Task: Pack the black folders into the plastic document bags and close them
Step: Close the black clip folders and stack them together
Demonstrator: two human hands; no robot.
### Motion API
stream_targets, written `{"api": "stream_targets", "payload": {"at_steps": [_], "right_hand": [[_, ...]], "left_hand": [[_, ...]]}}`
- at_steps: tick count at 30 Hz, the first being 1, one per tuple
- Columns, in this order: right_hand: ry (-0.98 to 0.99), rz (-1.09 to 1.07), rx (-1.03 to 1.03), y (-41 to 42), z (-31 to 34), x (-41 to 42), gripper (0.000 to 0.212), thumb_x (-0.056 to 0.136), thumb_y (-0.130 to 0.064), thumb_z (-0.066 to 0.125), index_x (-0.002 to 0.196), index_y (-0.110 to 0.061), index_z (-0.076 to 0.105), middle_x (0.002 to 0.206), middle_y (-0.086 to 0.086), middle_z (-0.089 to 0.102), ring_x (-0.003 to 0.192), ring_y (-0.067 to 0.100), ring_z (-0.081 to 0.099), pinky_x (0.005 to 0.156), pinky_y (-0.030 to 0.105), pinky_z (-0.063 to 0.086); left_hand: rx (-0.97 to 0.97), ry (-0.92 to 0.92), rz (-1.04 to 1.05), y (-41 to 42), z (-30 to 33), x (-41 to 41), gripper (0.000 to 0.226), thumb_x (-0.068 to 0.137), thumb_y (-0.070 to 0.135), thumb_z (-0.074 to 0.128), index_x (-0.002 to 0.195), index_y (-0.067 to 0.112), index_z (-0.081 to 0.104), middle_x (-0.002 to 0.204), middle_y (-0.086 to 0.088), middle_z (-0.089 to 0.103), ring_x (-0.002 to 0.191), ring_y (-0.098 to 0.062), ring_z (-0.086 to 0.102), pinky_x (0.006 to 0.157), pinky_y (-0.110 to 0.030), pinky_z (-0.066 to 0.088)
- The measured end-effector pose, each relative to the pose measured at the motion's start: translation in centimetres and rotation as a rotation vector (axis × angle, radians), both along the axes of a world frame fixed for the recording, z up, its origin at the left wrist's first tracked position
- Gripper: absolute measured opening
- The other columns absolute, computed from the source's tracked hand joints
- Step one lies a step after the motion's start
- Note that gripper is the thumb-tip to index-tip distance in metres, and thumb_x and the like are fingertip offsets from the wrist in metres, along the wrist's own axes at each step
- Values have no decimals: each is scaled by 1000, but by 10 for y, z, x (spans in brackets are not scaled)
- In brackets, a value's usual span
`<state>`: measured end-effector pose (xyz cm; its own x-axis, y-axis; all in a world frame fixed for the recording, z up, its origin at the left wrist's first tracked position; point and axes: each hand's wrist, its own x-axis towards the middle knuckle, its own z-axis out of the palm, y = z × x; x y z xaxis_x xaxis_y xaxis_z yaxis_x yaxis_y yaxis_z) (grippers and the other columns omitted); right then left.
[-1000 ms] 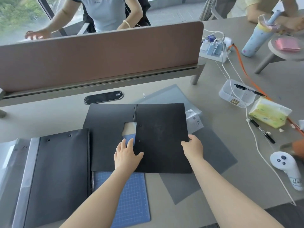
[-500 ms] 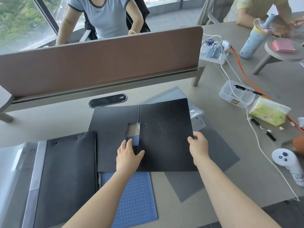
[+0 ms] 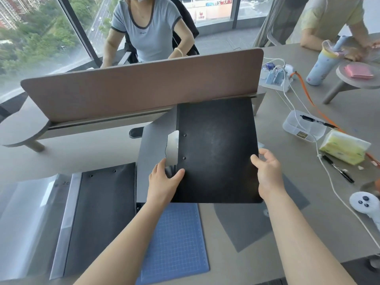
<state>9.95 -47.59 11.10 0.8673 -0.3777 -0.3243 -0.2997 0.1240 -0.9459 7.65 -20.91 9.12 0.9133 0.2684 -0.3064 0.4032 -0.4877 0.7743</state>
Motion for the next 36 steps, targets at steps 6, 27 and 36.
{"api": "stream_targets", "payload": {"at_steps": [6,27,36], "right_hand": [[-52,34,93,16,22,6,14,86,-14,61,95,-23,69,106,15,71,99,32,68,95,51,54],[23,195,156,96,26,2,19,96,-11,52,108,-15,66,98,2,75,86,21,70,67,34,57],[119,282,-16,132,-9,0,12,95,-18,56,96,-21,67,103,2,71,100,25,66,92,45,55]], "left_hand": [[-203,-97,41,16,41,2,73,85,43,68,149,29,37,139,14,48,131,-9,45,99,-25,35],[-588,-118,103,79,66,-21,29,83,11,72,110,20,72,107,-6,75,94,-27,74,80,-40,60],[-701,-28,225,109,39,-42,25,87,1,66,110,10,71,103,-13,77,89,-30,74,75,-39,60]]}}
